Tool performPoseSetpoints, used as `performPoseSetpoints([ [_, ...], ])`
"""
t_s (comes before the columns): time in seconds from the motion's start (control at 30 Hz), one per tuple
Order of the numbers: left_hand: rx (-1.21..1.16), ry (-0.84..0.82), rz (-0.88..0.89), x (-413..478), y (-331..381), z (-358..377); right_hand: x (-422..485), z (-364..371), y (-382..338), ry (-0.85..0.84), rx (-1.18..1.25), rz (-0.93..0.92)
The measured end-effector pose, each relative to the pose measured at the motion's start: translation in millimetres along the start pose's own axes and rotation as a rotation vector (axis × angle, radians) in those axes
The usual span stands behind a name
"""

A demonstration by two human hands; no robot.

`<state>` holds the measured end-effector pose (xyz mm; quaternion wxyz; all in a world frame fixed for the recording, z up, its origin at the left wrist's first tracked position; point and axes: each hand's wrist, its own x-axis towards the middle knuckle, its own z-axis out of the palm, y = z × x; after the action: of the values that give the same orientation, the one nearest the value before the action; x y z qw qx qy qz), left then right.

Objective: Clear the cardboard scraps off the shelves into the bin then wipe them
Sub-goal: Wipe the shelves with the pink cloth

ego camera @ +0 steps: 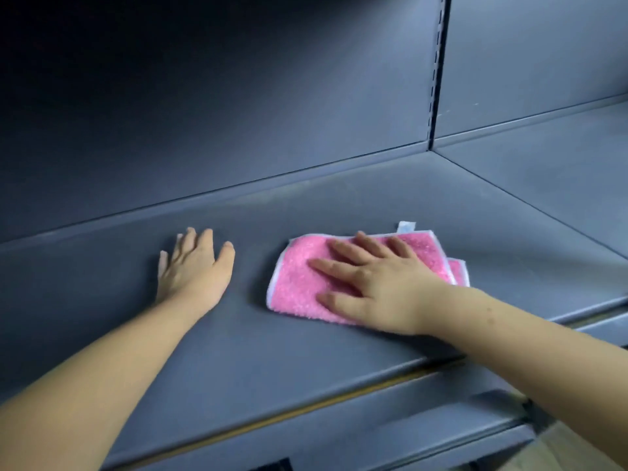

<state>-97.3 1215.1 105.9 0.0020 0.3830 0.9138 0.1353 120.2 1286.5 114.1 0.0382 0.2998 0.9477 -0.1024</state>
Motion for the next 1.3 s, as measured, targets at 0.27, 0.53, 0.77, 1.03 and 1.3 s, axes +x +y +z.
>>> performPoseSetpoints([
  [0.27, -0.089, 0.058, -0.014, 0, -14, 1, -27, 19, -65, -0.002, -0.051, -0.150],
  [0.53, -0.063, -0.021, 0.122, -1, -30, -13, 1, 3, -9, 0.005, -0.013, 0.329],
  [0.77, -0.119, -0.005, 0.063, 7, -52, -11, 46, 7, -75, 0.016, 0.008, 0.086],
  [1.03, -0.146, 0.033, 0.067, 9, -54, -5, 135, -8, -25, 0.104, 0.034, 0.426],
  [1.3, -0.189, 0.081, 0.031, 11, -53, -5, 179, -3, -100, 0.068, 0.000, 0.048],
])
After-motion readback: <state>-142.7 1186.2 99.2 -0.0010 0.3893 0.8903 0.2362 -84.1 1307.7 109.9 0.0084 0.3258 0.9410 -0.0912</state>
